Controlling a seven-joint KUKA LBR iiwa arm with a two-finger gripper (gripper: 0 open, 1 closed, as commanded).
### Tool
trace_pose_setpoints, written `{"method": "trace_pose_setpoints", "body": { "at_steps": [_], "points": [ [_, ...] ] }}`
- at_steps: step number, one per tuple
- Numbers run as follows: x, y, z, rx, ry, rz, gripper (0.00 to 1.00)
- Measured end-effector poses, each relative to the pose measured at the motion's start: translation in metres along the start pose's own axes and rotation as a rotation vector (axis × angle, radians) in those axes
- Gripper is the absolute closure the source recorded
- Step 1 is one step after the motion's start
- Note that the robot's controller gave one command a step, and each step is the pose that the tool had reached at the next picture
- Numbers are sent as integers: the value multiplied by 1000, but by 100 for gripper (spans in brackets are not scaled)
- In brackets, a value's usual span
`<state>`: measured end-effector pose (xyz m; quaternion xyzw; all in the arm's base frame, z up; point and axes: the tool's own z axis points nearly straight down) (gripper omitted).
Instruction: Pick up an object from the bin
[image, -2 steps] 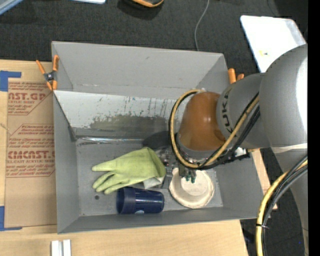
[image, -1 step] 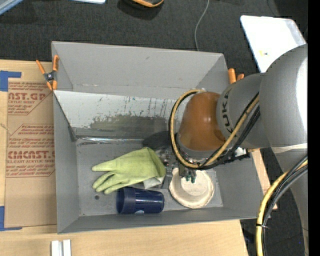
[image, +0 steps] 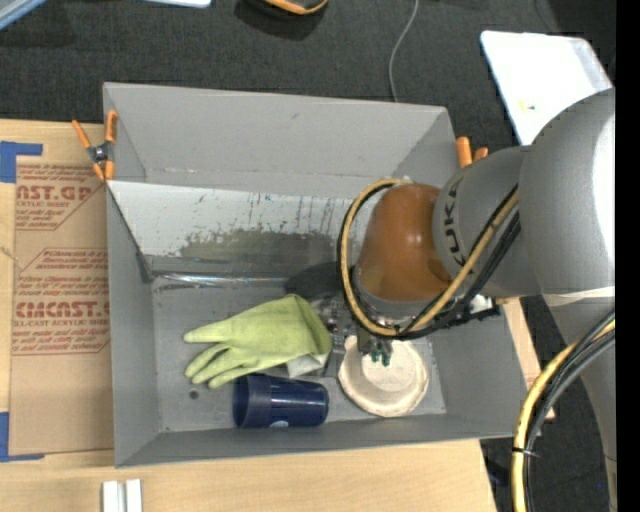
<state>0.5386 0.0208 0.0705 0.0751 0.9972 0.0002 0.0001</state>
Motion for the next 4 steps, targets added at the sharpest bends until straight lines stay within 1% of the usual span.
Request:
{"method": "trace_pose_setpoints", "body": {
  "at_steps": [4],
  "points": [
    [0,0,0,0,0,0,100]
  ]
}}
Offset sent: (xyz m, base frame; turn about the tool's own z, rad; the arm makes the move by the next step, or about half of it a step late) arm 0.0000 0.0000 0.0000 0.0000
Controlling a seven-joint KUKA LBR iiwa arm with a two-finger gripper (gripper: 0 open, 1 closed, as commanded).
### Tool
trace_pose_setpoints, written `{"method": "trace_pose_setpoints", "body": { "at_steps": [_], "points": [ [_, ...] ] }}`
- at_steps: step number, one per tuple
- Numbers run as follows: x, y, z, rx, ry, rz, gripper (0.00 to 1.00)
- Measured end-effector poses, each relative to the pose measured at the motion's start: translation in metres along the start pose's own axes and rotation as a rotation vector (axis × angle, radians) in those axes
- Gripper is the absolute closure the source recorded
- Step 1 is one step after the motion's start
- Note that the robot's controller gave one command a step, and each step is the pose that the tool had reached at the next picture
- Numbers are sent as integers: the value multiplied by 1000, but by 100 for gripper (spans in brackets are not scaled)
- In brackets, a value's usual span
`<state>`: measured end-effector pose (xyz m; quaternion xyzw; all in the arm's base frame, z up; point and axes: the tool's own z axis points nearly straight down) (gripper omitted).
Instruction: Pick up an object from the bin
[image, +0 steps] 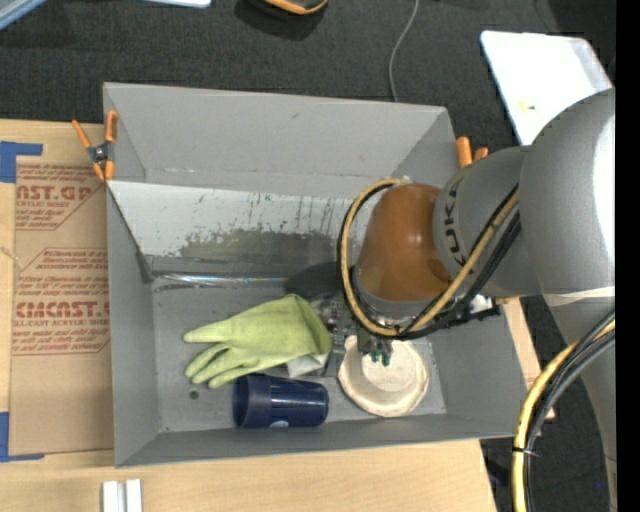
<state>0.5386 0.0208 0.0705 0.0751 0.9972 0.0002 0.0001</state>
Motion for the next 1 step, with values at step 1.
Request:
{"method": "trace_pose_setpoints", "body": {
  "at_steps": [1],
  "points": [
    [0,0,0,0,0,0,100]
  ]
}}
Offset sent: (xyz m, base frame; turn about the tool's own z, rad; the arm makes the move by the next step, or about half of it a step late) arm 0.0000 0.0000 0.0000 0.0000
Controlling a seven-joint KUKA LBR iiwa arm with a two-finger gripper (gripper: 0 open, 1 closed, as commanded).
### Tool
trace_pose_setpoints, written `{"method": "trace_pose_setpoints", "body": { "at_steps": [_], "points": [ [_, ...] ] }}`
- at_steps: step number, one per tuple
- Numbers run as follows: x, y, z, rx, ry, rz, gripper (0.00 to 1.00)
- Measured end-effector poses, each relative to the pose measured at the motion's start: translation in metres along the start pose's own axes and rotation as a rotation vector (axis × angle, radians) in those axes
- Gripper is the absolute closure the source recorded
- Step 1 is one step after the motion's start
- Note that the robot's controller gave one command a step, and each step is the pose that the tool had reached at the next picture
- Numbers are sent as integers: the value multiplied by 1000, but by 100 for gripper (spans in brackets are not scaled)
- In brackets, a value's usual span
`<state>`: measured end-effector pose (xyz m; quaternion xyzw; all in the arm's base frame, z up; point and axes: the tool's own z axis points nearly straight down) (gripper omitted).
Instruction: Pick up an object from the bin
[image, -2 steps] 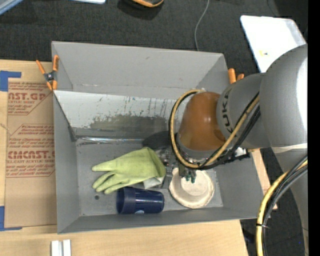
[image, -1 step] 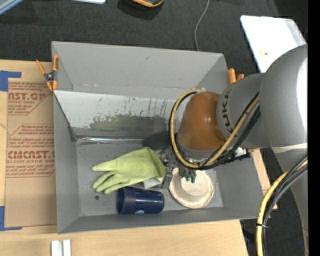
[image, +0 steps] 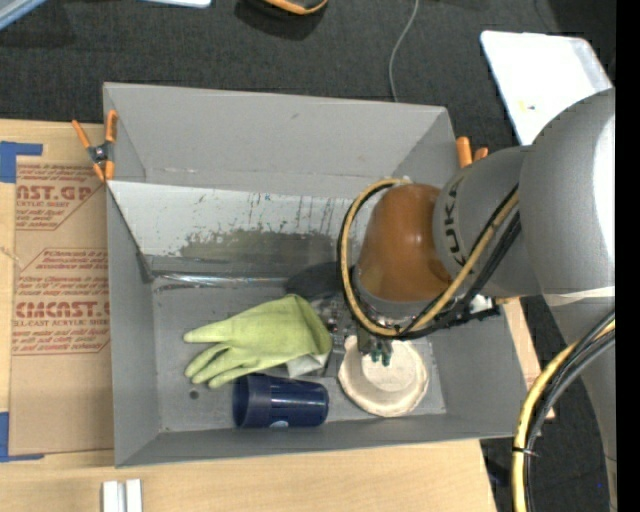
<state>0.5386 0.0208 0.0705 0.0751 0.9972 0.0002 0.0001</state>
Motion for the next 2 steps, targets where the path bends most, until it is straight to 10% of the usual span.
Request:
{"method": "trace_pose_setpoints", "body": {
  "at_steps": [2],
  "points": [
    [0,0,0,0,0,0,100]
  ]
}}
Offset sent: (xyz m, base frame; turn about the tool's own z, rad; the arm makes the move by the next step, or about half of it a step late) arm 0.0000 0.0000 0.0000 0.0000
